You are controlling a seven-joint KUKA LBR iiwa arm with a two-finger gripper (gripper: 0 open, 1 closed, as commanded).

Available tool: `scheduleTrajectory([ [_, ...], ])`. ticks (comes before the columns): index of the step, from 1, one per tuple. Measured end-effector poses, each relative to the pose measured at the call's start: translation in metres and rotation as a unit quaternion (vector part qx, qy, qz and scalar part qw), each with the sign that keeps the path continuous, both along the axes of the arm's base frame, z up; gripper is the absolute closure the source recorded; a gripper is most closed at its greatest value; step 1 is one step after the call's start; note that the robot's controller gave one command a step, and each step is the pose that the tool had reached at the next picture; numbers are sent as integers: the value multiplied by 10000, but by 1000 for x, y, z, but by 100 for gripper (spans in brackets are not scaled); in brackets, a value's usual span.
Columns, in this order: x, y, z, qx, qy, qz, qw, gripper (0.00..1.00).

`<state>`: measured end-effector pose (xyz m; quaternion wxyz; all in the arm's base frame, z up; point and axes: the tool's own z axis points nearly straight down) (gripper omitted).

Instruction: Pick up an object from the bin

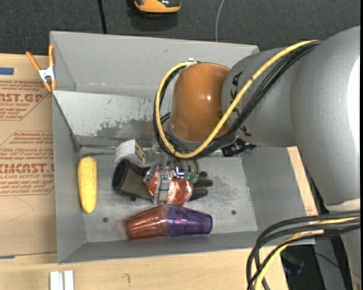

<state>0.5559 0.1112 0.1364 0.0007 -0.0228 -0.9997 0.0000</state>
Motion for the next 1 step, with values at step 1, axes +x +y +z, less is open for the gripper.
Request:
scheduleTrajectory([
  [1, -16, -16, -37, 11, -41, -681, 9977, 100],
])
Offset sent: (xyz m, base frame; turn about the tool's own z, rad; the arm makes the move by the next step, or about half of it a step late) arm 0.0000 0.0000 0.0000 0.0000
